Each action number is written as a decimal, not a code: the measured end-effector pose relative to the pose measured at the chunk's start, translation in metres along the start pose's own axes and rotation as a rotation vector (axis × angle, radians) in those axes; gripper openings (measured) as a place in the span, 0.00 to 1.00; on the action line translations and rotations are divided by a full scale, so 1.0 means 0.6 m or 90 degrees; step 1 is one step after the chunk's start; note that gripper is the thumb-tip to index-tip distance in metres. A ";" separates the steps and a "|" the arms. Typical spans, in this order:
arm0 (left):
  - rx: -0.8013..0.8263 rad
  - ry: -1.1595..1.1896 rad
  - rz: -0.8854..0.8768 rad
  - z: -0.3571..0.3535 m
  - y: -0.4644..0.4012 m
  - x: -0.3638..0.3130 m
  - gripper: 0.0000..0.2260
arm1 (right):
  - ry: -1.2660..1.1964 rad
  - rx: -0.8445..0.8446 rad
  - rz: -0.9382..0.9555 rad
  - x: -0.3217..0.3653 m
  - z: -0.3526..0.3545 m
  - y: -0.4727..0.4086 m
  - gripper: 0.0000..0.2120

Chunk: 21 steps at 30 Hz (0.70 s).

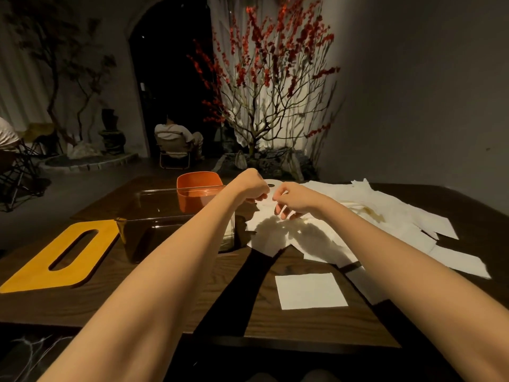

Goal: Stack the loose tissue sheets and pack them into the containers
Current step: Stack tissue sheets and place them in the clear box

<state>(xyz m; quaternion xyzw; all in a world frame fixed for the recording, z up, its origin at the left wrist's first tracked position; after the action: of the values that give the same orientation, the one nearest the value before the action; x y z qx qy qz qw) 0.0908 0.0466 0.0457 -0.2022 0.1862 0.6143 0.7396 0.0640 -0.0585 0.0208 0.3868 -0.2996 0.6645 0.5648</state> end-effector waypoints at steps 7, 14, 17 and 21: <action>0.219 -0.016 -0.011 -0.104 0.029 -0.055 0.10 | 0.058 -0.039 -0.042 -0.057 0.063 0.048 0.05; 0.374 -0.141 -0.116 -0.204 0.071 -0.083 0.15 | 0.156 -0.079 -0.072 -0.115 0.101 0.079 0.10; 0.426 -0.253 -0.157 -0.235 0.088 -0.084 0.24 | 0.180 -0.091 -0.071 -0.137 0.106 0.081 0.11; 0.394 -0.334 -0.214 -0.250 0.093 -0.089 0.28 | 0.208 -0.102 -0.057 -0.155 0.104 0.083 0.12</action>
<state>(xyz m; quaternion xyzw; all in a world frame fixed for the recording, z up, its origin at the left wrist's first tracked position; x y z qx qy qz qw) 0.0224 -0.0678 -0.0579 0.1642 0.1316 0.4316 0.8772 0.0320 -0.1679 -0.0241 0.2408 -0.2384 0.6666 0.6640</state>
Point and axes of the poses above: each hand's wrist, its own y-axis away from the middle knuckle, its own z-axis out of the back of the hand, x = y × z, the point moved 8 cm from there along -y, towards the middle knuckle, and after that the axes turned 10 degrees about -y, right-handed, at the moved point
